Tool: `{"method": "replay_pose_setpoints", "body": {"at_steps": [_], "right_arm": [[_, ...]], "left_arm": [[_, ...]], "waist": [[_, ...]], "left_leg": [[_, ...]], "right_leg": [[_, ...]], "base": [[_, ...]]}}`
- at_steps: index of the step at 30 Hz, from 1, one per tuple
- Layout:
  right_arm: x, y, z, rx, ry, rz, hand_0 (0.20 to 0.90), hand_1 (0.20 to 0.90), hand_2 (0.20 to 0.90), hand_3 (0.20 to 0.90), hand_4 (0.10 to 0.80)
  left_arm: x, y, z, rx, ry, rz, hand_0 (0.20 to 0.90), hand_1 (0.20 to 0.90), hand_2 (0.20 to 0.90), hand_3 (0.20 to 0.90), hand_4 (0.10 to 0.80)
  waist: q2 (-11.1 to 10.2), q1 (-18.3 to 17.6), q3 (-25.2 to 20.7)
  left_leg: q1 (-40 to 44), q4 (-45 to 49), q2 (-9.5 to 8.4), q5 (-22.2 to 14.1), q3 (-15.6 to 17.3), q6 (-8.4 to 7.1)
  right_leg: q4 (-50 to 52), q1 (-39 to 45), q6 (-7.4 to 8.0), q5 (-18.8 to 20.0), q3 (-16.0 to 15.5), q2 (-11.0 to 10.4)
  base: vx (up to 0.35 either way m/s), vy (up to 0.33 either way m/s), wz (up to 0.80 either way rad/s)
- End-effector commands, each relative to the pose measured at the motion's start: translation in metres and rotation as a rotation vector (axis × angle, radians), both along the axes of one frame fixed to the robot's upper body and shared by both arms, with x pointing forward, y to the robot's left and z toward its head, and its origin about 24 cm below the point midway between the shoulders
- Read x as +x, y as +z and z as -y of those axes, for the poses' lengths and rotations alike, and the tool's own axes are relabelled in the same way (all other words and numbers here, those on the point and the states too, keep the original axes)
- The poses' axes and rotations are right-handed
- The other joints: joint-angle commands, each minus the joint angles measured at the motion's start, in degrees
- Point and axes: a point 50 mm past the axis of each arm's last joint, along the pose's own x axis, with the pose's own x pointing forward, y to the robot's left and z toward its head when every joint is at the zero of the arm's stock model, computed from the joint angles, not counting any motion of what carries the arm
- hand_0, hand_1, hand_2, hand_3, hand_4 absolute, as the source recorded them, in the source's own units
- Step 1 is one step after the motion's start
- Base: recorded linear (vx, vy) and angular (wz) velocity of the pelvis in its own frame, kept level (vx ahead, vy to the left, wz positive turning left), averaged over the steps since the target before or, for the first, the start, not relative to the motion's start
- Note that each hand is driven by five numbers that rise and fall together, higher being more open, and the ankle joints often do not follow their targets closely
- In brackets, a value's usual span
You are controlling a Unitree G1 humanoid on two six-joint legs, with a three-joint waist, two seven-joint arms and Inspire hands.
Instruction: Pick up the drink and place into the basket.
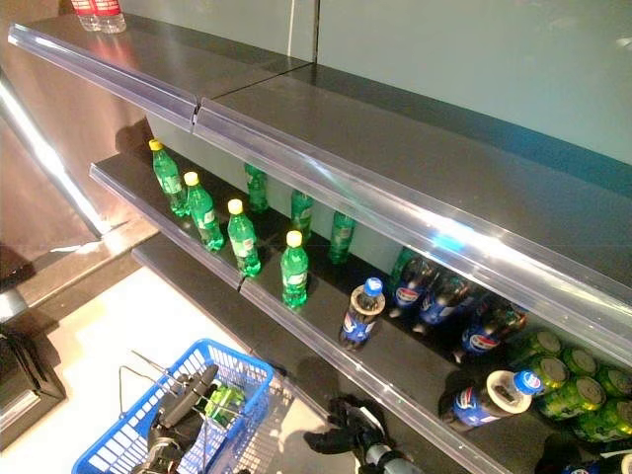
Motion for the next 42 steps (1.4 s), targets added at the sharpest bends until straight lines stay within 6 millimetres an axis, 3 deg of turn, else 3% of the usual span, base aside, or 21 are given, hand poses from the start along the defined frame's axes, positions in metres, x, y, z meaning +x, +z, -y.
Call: {"method": "replay_pose_setpoints", "body": {"at_steps": [1,15,29,35,42], "right_arm": [[0.024,0.016,-0.006,0.049,-0.015,0.120,0.900,0.900,0.900,0.900,0.800],[0.023,0.018,-0.007,0.038,0.018,0.147,0.900,0.900,0.900,0.900,0.800],[0.050,0.071,-0.029,0.236,0.369,0.410,0.900,0.900,0.900,0.900,0.800],[0.063,0.095,-0.030,0.203,0.449,0.535,0.900,0.900,0.900,0.900,0.800],[0.076,0.145,-0.030,0.282,0.463,0.774,0.900,0.900,0.900,0.900,0.800]], "left_arm": [[0.078,0.071,-0.013,0.145,-0.059,0.475,0.300,0.300,0.300,0.200,0.100],[0.078,0.080,-0.015,0.134,-0.042,0.549,0.300,0.300,0.300,0.200,0.100],[0.081,0.087,-0.013,0.145,-0.076,0.563,0.300,0.300,0.300,0.200,0.100],[0.081,0.088,-0.012,0.150,-0.093,0.557,0.300,0.300,0.300,0.200,0.100],[0.079,0.090,-0.012,0.159,-0.092,0.545,0.300,0.300,0.300,0.200,0.100]], "waist": [[-0.4,0.6,-3.8],[-0.4,0.6,-3.5],[-0.9,1.2,-3.2],[-1.2,1.5,-3.4],[-1.3,1.3,-3.6]], "left_leg": [[-1.2,3.2,4.70,-0.3,-3.5,-3.20],[-1.3,3.1,4.67,-0.3,-3.5,-3.17],[-1.2,3.3,4.60,-0.6,-3.8,-3.42],[-1.0,3.1,4.60,-0.6,-3.9,-3.45],[-0.8,2.9,4.82,-0.7,-3.5,-3.30]], "right_leg": [[2.4,-4.4,3.02,7.5,-2.1,-7.3],[2.4,-4.6,3.00,7.5,-2.1,-7.3],[2.6,-4.3,3.17,7.2,-2.6,-7.4],[2.5,-4.2,3.28,7.1,-2.7,-7.4],[2.3,-4.1,3.59,7.0,-2.5,-7.4]], "base": [[0.000,0.000,0.00],[0.000,0.000,0.00],[0.000,0.000,0.00],[0.003,-0.005,0.00],[0.000,0.000,0.00]]}}
